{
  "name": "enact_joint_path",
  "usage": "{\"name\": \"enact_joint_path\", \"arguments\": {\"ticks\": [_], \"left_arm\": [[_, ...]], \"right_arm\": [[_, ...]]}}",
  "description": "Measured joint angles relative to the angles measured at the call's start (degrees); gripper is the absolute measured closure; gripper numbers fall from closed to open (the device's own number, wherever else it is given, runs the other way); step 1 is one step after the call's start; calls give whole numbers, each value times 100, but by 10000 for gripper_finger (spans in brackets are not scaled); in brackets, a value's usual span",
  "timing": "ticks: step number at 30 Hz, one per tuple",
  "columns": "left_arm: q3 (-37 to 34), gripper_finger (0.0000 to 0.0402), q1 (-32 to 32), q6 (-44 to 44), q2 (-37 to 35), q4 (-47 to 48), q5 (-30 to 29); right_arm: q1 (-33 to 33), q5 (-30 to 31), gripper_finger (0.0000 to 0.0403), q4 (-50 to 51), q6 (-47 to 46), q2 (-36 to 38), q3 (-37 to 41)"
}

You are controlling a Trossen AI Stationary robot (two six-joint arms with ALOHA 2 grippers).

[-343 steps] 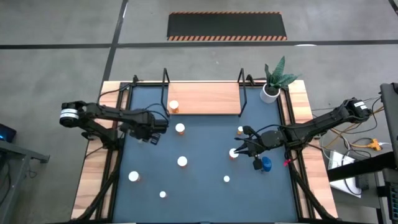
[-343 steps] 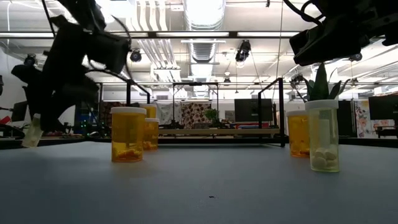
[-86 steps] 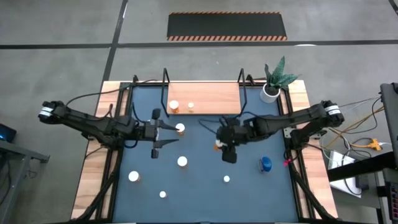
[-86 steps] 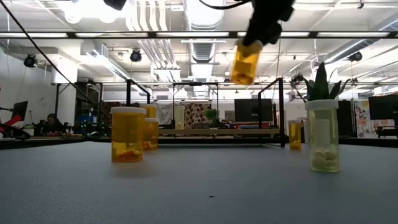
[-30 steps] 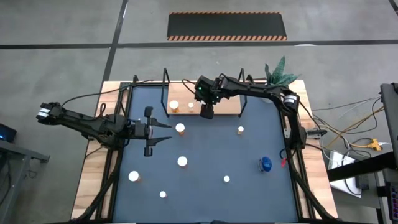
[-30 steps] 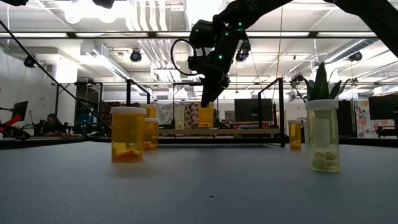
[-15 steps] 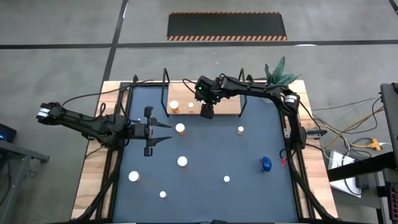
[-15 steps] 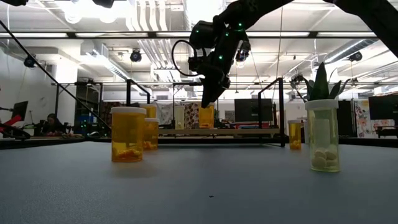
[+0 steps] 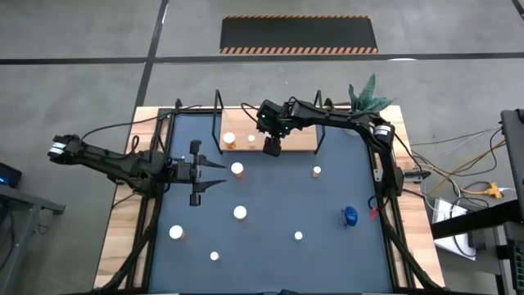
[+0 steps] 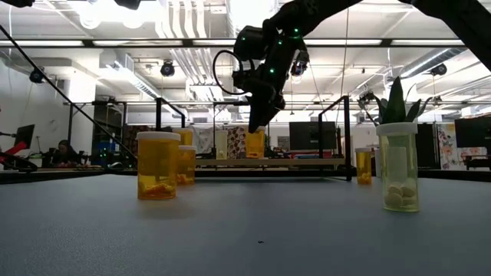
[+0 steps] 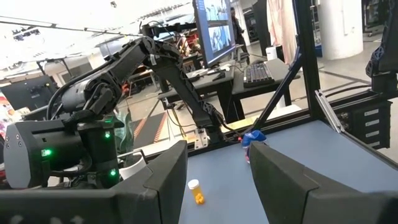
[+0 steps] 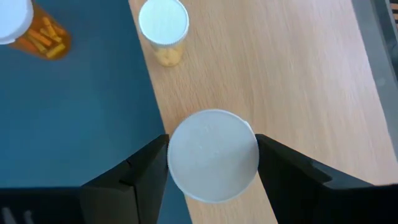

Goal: Pick and place medicine bottles onto shelf by color
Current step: Put the orange pill bottle on the shelf

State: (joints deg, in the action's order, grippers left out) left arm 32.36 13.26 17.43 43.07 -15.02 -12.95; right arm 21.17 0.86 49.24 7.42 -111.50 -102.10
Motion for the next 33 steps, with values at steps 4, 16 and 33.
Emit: {"name": "enact_joint_path", "arguments": {"ticks": [4,16,33], "left_arm": [[2,244,-1,-1,0,-49,2],[4,244,0,-2,0,-110,2],[4,244,0,-2,-2,-127,2]], "right_arm": [[0,0,183,14,-11,0,4],[0,-131,182,19,-220,-4,15],[0,-87,134,23,-286,-4,15]]}}
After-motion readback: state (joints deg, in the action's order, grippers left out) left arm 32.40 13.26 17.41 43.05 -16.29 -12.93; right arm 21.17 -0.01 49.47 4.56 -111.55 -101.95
